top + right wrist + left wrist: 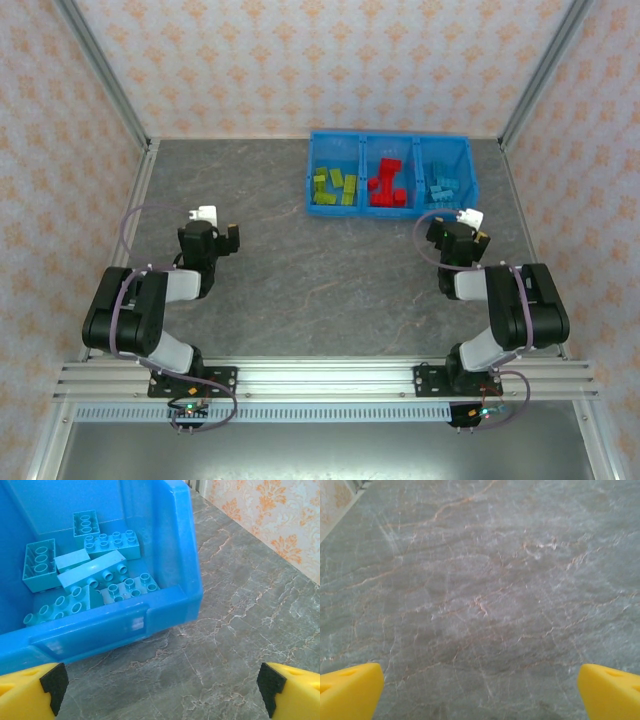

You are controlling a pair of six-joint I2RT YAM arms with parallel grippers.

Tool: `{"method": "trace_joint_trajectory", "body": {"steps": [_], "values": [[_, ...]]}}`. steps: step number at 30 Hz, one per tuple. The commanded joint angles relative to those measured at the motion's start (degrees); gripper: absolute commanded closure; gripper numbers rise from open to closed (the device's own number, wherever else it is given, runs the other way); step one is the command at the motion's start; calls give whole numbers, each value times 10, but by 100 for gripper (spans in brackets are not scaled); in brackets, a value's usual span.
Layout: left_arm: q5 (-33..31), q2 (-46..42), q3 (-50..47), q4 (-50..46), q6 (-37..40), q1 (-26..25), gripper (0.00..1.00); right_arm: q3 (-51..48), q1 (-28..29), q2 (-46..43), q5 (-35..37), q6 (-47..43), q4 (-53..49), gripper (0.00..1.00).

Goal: Sort the legos into containers by color

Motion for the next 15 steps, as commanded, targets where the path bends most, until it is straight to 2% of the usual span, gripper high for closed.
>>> {"method": "trace_joint_trajectory", "body": {"steps": [1, 15], "values": [[7, -7, 4, 39, -8, 1, 0, 8, 2, -7, -11, 8, 13, 1], [7, -7, 4, 41, -8, 1, 0, 9, 3, -5, -13, 6, 13, 1]]}}
